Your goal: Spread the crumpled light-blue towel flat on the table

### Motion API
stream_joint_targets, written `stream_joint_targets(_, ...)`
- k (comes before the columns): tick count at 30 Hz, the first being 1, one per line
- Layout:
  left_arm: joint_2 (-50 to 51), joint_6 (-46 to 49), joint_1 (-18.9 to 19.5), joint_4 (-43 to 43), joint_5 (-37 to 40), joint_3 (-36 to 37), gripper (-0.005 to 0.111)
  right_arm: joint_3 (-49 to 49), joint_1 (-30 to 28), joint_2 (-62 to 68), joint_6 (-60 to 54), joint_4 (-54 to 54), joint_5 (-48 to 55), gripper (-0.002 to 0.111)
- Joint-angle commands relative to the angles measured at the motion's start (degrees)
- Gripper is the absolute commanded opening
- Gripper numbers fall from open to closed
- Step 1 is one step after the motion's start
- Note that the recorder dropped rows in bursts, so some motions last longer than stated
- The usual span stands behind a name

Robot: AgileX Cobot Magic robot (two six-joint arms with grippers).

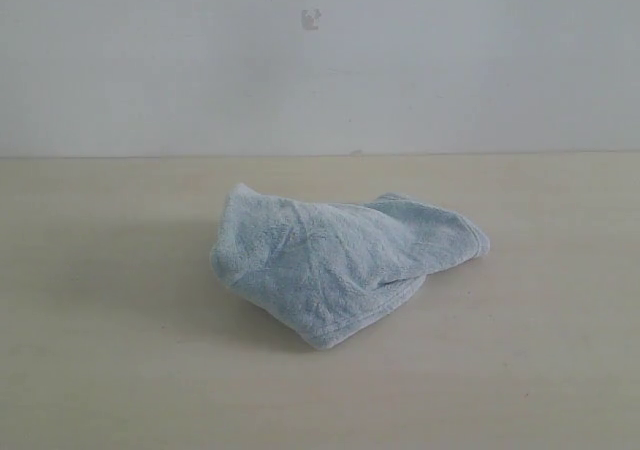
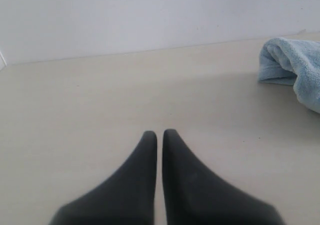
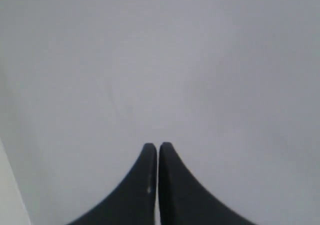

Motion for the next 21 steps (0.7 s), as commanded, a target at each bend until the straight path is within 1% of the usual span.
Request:
stream_joint_targets(1, -0.09, 0.00, -0.17, -0.47, -0.83, 0.13, 0.004, -0.07, -0.02, -0.15, 0.12, 0.10, -6.07, 0.001)
stream_joint_targets(4, -0.09, 0.00, -0.17, -0.47, -0.83, 0.13, 0.004, -0.07, -0.02, -0.15, -9.08, 1.33, -2.93, 0.001)
stream_joint_targets(7, -0.09, 0.00, -0.17, -0.47, -0.83, 0.13, 0.004, -0.07, -0.02, -0.15, -16.23, 1.33, 5.23, 0.001)
stream_joint_targets(12, -0.09, 0.00, -0.17, -0.47, -0.83, 0.13, 0.004, -0.07, -0.02, -0.15, -17.63, 1.33, 26.82, 0.001)
stream_joint_targets(15, -0.09, 0.00, -0.17, -0.47, -0.83, 0.13, 0.004, -0.07, -0.02, -0.15, -17.48, 1.41, 37.74, 0.001)
stream_joint_targets(17, -0.09, 0.00, -0.17, -0.47, -0.83, 0.13, 0.004, -0.07, -0.02, -0.15, -16.43, 1.41, 38.47, 0.001)
stream_joint_targets(18, -0.09, 0.00, -0.17, -0.47, -0.83, 0.13, 0.004, -0.07, -0.02, -0.15, -15.70, 1.41, 36.08, 0.001)
stream_joint_targets(20, -0.09, 0.00, -0.17, -0.47, -0.83, 0.13, 0.004, -0.07, -0.02, -0.15, -11.26, 1.56, 27.61, 0.001)
stream_joint_targets(21, -0.09, 0.00, -0.17, -0.47, -0.83, 0.13, 0.004, -0.07, -0.02, -0.15, -8.58, 2.81, 20.46, 0.001)
